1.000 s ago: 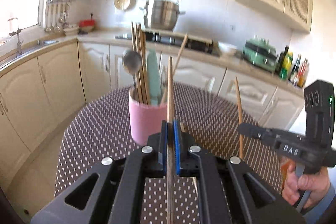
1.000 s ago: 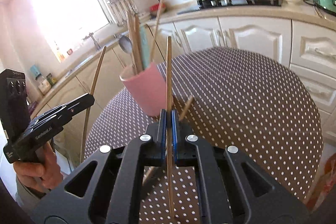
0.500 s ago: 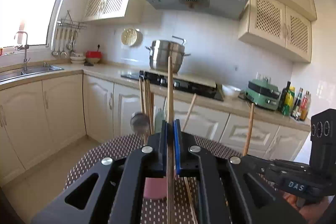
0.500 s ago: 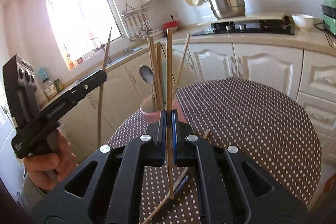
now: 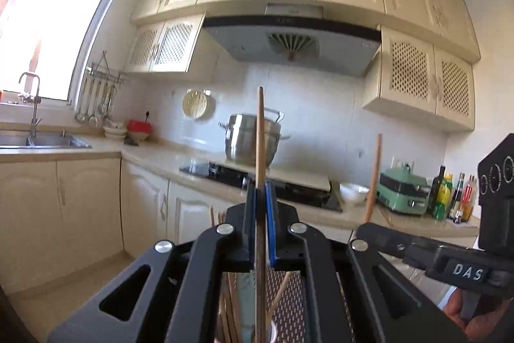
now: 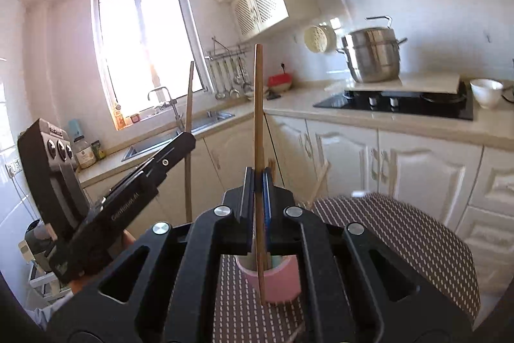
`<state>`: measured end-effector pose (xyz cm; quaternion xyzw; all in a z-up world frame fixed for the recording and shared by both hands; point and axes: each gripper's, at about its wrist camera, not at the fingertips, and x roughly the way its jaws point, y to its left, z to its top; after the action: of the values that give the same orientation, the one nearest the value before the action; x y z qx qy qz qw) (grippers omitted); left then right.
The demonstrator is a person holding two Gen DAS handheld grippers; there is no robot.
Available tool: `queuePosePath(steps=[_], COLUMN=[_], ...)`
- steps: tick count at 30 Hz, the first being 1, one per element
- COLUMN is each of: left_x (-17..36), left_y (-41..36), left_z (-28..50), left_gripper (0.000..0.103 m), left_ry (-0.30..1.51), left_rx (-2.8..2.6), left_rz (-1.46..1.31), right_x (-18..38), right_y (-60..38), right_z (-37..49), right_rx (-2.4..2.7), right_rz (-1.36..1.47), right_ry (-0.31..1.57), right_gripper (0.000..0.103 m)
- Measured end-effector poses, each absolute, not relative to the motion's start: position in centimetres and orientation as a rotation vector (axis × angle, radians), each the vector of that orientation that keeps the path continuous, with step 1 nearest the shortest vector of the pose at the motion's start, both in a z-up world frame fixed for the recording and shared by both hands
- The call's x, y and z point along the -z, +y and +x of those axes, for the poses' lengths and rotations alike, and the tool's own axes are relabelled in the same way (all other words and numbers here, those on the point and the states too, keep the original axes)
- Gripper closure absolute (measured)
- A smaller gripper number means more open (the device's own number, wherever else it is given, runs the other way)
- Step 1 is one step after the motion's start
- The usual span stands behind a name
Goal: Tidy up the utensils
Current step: 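Lift both chopsticks over the pink cup and lower them in, then open both tools to drop the chopsticks into the cup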
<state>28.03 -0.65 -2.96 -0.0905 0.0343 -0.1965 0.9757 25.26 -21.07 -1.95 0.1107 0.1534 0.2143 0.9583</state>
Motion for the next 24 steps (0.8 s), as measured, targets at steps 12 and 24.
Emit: queuePosePath(steps=[12,24], left_x=[3.6,8.4], left_y=[-1.6,-1.3], left_z=[32.4,35.0], left_gripper=[0.097,0.09], left_ry=[0.031,0.093], left_rx=[0.368,0.331], left_rz=[-0.193,-0.212], right_x=[1.7,5.8], right_y=[-19.0,-18.6], right_z=[29.4,31.7], right_rx=[-0.446,-0.436], right_rz=[0.195,0.192], right_ry=[0.305,0.412], right_gripper=[0.098,0.097])
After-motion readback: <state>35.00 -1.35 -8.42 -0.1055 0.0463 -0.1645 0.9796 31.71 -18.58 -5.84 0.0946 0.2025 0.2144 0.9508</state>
